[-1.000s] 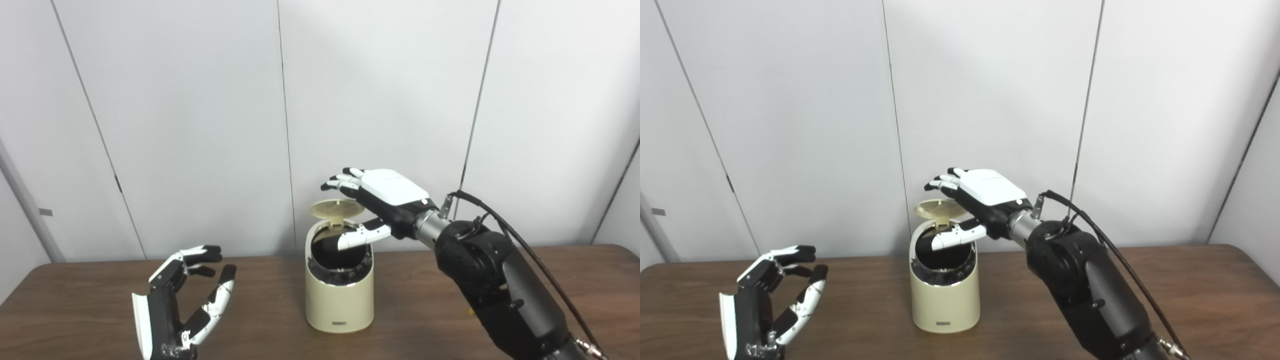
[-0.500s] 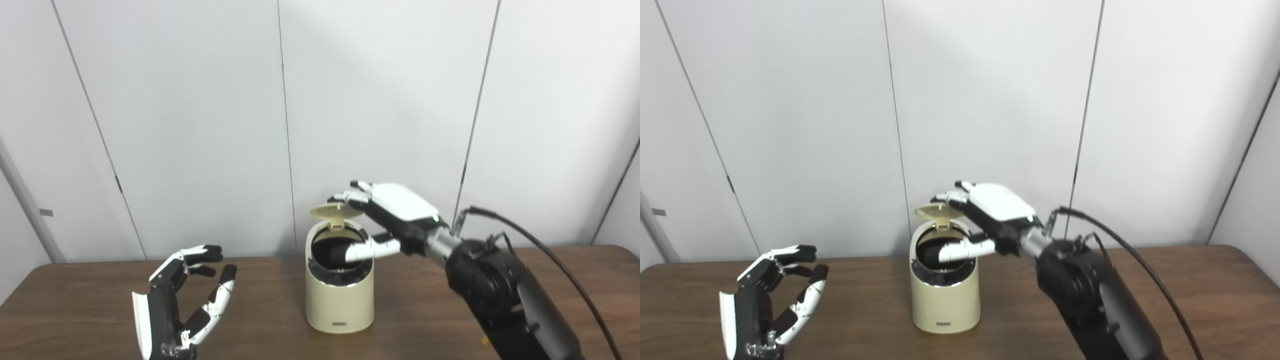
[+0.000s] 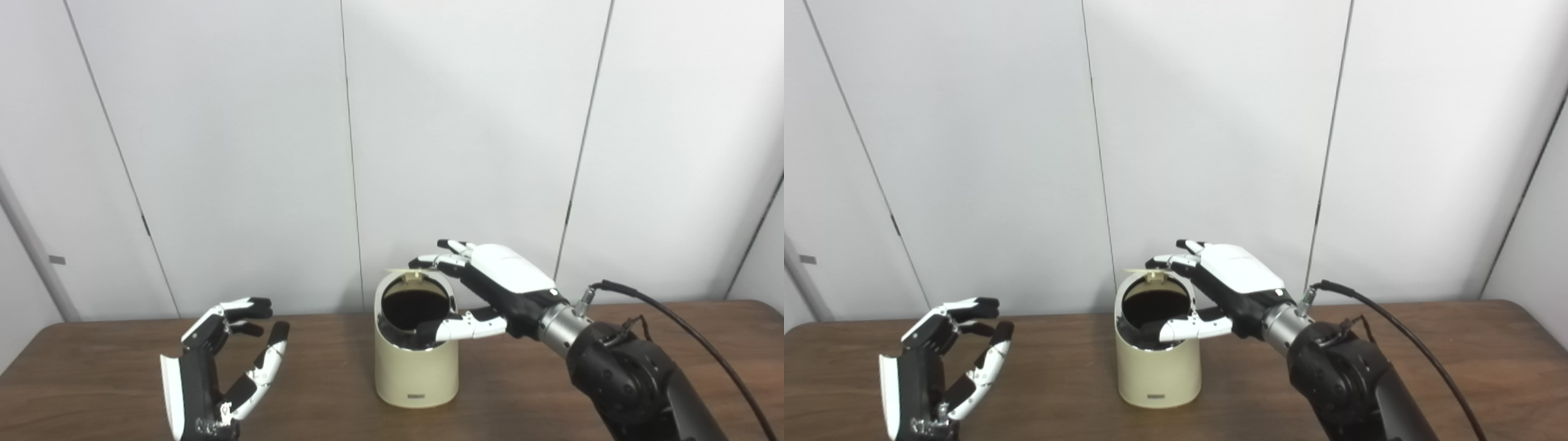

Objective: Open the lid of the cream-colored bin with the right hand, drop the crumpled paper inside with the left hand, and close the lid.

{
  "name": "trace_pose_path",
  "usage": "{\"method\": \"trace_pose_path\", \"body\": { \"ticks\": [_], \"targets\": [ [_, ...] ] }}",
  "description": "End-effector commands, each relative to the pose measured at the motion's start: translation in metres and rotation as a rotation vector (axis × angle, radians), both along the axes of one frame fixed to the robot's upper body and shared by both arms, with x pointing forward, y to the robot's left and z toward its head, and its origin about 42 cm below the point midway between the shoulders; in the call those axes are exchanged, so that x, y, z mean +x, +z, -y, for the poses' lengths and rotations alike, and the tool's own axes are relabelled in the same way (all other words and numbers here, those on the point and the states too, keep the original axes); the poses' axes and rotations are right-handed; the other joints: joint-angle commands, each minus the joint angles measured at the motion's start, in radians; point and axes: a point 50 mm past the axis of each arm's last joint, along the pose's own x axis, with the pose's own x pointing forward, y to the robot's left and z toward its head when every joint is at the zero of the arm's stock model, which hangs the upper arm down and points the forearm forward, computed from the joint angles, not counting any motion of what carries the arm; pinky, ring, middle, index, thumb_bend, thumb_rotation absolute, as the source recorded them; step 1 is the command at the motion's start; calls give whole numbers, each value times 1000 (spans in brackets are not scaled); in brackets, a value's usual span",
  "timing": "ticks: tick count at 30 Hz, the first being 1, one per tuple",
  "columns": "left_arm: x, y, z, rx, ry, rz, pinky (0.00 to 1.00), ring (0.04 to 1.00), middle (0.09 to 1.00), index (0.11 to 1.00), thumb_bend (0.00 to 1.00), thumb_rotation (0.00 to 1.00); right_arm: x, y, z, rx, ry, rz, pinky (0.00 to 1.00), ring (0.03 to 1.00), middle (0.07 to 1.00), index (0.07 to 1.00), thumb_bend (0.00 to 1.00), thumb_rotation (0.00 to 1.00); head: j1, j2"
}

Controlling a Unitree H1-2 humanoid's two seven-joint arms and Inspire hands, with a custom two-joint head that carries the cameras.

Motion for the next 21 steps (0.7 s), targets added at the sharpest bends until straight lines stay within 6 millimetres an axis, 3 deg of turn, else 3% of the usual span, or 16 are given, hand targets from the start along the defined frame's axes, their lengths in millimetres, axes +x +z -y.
{"method": "trace_pose_path", "body": {
  "ticks": [1, 21],
  "targets": [
    [2, 17, 4, 5, -8, 62, 467, 574, 596, 492, 475, 83, -6, 18, 2, 11, 6, 52, 1000, 988, 869, 845, 897, 1000, -1, 1],
    [-10, 37, 11, 2, -19, 64, 472, 574, 595, 493, 476, 85, -12, -10, 1, -8, 6, -72, 993, 967, 853, 836, 909, 1000, 23, 85]
  ]
}}
